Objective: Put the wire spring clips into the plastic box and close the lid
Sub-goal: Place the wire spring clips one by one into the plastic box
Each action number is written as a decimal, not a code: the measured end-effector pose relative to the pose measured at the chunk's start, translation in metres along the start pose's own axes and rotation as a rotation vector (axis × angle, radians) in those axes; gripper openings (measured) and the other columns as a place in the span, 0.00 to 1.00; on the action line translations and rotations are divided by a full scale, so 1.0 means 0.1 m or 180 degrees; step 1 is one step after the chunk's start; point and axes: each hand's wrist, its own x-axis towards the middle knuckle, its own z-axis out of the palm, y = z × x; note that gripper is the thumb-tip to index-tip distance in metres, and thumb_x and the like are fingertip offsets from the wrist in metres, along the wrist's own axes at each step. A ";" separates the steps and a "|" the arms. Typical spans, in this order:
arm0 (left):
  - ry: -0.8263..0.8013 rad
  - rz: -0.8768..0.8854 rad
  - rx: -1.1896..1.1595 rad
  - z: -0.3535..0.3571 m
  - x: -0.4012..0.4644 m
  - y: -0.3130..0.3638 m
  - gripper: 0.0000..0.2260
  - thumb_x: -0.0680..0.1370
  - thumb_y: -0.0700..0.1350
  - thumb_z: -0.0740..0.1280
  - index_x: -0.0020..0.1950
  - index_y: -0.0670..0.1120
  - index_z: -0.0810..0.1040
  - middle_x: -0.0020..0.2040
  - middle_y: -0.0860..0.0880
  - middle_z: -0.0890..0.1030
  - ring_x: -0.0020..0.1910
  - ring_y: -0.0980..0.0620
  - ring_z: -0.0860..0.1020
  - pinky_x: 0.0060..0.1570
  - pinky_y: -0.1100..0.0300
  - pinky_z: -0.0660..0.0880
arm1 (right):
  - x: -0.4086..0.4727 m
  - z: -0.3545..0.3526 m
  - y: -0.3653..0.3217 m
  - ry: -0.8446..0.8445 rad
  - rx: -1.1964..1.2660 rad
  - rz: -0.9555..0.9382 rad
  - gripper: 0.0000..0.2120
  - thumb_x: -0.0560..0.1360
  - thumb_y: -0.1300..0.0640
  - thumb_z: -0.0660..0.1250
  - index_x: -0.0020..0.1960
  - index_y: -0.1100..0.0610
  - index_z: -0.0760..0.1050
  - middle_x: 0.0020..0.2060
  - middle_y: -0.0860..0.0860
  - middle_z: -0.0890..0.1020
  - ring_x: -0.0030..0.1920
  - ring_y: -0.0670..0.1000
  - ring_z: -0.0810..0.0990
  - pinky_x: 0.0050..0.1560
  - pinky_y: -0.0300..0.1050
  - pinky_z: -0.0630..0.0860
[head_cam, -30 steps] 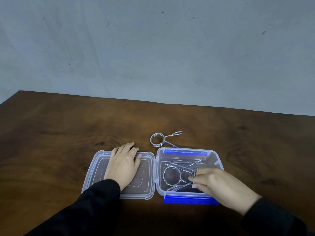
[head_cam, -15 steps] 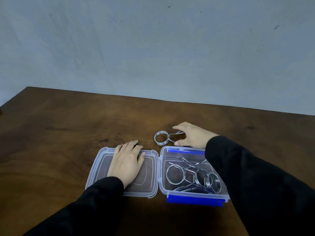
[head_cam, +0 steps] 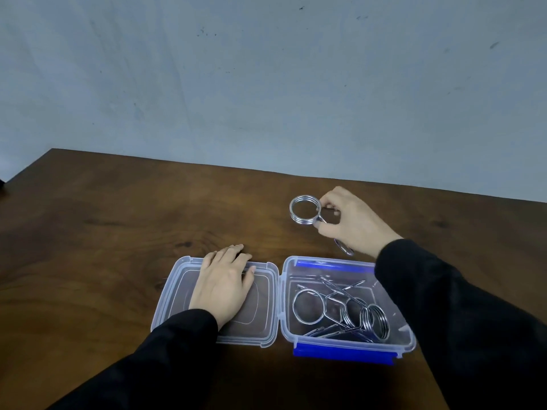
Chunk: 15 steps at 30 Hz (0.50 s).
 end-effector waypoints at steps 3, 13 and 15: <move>-0.0022 0.0003 0.0013 -0.01 0.01 0.01 0.15 0.81 0.53 0.59 0.60 0.50 0.80 0.66 0.50 0.77 0.65 0.51 0.71 0.67 0.51 0.60 | -0.42 -0.24 -0.22 -0.0405 0.0039 -0.0431 0.09 0.71 0.48 0.74 0.47 0.45 0.76 0.46 0.42 0.74 0.49 0.46 0.75 0.51 0.39 0.71; -0.0157 -0.0020 0.0028 -0.05 0.00 0.02 0.16 0.81 0.54 0.58 0.62 0.51 0.79 0.67 0.51 0.76 0.66 0.51 0.71 0.69 0.51 0.59 | -1.19 0.20 -0.02 -0.1016 -0.0822 -0.0333 0.26 0.71 0.36 0.70 0.65 0.46 0.77 0.55 0.39 0.72 0.58 0.42 0.70 0.60 0.40 0.66; -0.0231 -0.0032 -0.0132 -0.07 0.00 0.02 0.17 0.81 0.55 0.57 0.65 0.51 0.77 0.69 0.51 0.74 0.68 0.52 0.69 0.71 0.52 0.56 | -1.22 0.19 -0.04 -0.0925 -0.0663 -0.0232 0.28 0.72 0.34 0.67 0.68 0.46 0.76 0.58 0.38 0.73 0.61 0.41 0.70 0.64 0.39 0.67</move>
